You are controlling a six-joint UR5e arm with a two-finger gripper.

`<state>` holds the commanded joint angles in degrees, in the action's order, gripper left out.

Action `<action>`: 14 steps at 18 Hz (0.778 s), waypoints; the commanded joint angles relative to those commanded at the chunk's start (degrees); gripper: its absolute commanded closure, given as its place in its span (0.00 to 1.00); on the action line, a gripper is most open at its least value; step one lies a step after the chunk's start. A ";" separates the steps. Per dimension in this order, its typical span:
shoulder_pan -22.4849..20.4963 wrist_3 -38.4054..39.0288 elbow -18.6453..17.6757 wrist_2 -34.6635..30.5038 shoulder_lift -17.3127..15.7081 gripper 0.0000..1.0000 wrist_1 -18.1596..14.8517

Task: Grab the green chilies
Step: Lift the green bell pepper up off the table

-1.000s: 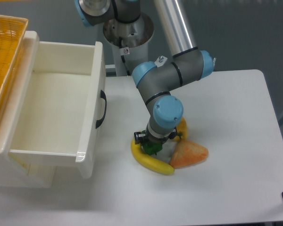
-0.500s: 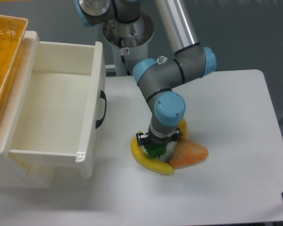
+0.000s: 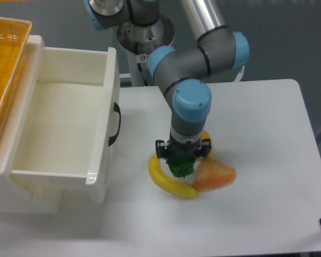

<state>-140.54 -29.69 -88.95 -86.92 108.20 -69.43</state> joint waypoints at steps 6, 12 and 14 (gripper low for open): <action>-0.44 -10.63 0.17 -0.17 -2.55 0.41 -1.66; -1.32 -26.63 0.09 -4.22 -3.70 0.41 -6.77; -1.49 -27.88 0.09 -4.22 -3.78 0.41 -6.77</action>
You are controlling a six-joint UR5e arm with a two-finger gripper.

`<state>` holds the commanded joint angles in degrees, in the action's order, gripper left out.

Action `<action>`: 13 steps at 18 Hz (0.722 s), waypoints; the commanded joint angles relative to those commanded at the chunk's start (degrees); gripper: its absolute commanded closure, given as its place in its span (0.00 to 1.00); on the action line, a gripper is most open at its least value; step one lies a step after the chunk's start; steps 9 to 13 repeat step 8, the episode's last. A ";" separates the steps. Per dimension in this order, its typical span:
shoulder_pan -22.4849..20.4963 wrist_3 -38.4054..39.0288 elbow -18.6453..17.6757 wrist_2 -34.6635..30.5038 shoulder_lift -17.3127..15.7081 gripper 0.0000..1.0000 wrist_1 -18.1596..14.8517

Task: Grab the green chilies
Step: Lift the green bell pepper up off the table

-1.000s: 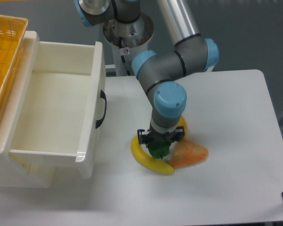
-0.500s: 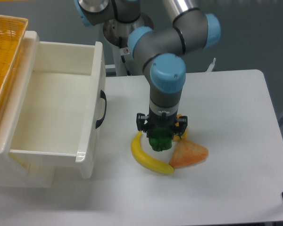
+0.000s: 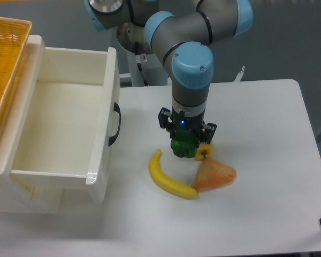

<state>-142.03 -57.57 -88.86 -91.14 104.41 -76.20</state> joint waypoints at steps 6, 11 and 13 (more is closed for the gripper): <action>-0.26 -0.09 -0.09 0.17 0.09 0.41 0.00; -0.09 0.00 -0.17 0.35 0.00 0.41 0.00; -0.09 0.00 -0.17 0.35 0.00 0.41 0.00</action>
